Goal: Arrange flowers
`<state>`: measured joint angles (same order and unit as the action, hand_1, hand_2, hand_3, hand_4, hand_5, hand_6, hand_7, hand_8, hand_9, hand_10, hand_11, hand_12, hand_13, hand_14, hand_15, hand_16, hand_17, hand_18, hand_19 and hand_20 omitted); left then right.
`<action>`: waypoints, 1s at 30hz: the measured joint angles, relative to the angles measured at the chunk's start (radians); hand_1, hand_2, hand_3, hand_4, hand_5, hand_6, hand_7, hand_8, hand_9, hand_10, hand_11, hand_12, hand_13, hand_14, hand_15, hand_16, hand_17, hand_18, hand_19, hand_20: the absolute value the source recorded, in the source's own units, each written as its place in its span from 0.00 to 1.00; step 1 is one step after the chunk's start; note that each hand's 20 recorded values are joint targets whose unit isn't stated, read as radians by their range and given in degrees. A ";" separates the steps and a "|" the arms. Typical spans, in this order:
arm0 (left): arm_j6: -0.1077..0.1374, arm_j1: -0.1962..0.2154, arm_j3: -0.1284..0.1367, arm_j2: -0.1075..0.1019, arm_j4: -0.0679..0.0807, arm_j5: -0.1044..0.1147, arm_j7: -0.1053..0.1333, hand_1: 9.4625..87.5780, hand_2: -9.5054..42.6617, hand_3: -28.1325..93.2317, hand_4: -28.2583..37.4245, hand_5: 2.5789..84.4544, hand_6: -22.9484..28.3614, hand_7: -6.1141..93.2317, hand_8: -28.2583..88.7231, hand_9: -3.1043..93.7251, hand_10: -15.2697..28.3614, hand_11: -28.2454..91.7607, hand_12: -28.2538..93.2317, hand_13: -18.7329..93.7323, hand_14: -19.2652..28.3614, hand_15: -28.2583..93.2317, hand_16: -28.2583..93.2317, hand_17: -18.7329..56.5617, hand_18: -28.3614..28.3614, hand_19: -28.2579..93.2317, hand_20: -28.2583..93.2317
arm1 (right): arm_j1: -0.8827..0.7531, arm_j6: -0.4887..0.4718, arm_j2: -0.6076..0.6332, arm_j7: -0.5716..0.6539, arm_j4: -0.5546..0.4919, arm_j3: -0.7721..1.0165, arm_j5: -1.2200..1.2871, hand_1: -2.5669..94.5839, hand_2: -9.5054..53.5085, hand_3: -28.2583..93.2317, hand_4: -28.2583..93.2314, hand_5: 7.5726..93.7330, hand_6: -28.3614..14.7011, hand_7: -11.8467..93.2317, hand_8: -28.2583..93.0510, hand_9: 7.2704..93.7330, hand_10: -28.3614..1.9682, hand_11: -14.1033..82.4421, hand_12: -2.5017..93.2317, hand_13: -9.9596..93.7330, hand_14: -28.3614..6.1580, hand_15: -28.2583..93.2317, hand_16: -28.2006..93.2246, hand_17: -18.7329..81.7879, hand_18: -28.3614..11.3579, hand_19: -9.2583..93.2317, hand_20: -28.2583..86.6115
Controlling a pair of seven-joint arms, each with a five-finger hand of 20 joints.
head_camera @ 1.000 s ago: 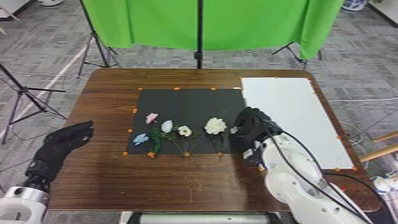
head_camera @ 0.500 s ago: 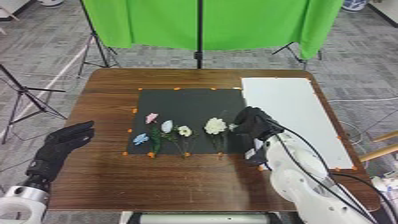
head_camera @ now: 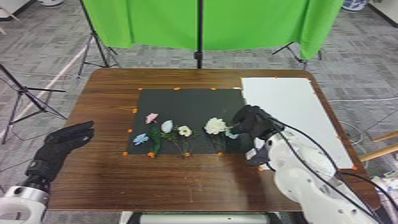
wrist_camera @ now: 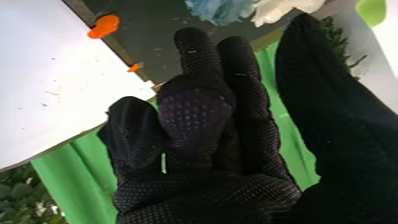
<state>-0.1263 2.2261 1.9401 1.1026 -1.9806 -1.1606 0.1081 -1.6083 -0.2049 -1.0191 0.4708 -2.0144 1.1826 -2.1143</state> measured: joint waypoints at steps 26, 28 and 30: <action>0.025 -0.037 -0.039 -0.008 -0.002 -0.001 0.052 0.37 0.07 0.77 0.28 0.54 0.55 0.18 0.19 0.48 0.67 0.39 0.32 0.48 0.75 0.35 0.24 0.39 0.68 0.29 0.39 | -0.279 0.177 -0.034 -0.662 -0.051 0.429 0.926 0.09 0.17 0.85 0.09 0.35 0.67 0.19 0.17 0.34 0.44 0.17 0.18 0.35 0.37 0.27 0.42 0.31 0.31 0.19 0.48; 0.024 -0.068 -0.071 -0.004 0.015 -0.003 0.054 0.37 0.07 0.77 0.28 0.54 0.55 0.18 0.19 0.48 0.67 0.39 0.32 0.48 0.76 0.35 0.24 0.38 0.69 0.28 0.39 | -0.311 0.157 -0.071 -0.671 -0.048 0.439 1.036 0.07 0.17 0.85 0.09 0.32 0.67 0.19 0.17 0.32 0.44 0.17 0.17 0.33 0.38 0.25 0.41 0.29 0.32 0.19 0.47; 0.021 -0.109 -0.105 0.004 0.036 -0.012 0.054 0.37 0.07 0.77 0.27 0.54 0.55 0.18 0.19 0.48 0.67 0.39 0.32 0.48 0.76 0.35 0.24 0.38 0.69 0.28 0.39 | -0.348 0.159 -0.108 -0.681 -0.045 0.441 1.129 0.05 0.17 0.86 0.08 0.31 0.67 0.19 0.17 0.32 0.44 0.17 0.17 0.32 0.39 0.25 0.40 0.28 0.32 0.19 0.46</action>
<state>-0.1051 2.1171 1.8349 1.1062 -1.9448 -1.1729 0.1621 -1.9565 -0.0455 -1.1268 -0.2099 -2.0591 1.6235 -0.9854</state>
